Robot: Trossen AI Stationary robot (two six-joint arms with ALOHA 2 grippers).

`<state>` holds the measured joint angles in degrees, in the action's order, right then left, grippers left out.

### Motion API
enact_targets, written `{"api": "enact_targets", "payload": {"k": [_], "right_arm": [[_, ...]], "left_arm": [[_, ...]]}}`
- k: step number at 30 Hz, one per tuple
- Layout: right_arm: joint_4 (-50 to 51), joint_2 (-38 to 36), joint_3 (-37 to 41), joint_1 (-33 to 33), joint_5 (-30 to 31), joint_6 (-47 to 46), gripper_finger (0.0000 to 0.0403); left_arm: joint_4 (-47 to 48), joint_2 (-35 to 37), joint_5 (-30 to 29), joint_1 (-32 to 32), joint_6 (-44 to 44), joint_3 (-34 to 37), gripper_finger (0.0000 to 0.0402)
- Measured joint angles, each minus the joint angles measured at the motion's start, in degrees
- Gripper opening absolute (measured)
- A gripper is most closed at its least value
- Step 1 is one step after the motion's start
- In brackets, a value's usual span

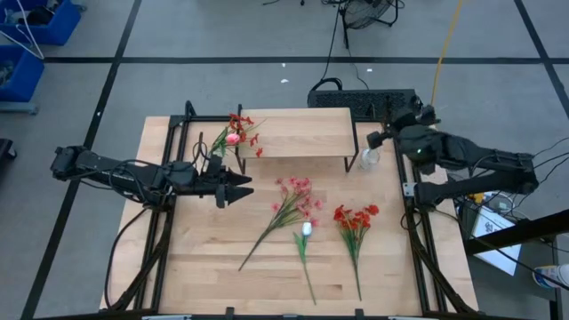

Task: Pick and place flowers into a vace then onto a shelf
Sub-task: Put the black flower into the right transparent vase

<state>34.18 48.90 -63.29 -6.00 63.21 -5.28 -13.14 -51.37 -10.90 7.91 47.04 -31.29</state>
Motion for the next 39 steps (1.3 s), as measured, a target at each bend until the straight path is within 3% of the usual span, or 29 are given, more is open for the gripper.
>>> {"api": "enact_targets", "payload": {"k": [8,28,39], "right_arm": [[-0.51,-0.61,0.0,-4.14,-3.38,0.16,0.0],[-0.53,-0.56,0.02,-2.06,-3.19,-2.7,0.0],[1.73,-0.65,-1.88,3.17,4.23,-3.58,0.0]], "left_arm": [[0.04,0.0,-0.22,0.0,0.22,0.0,0.0386],[1.43,0.0,-2.68,-0.56,0.19,0.0,0.0386],[1.42,0.0,-2.64,-1.65,-0.79,0.0,0.0386]]}}
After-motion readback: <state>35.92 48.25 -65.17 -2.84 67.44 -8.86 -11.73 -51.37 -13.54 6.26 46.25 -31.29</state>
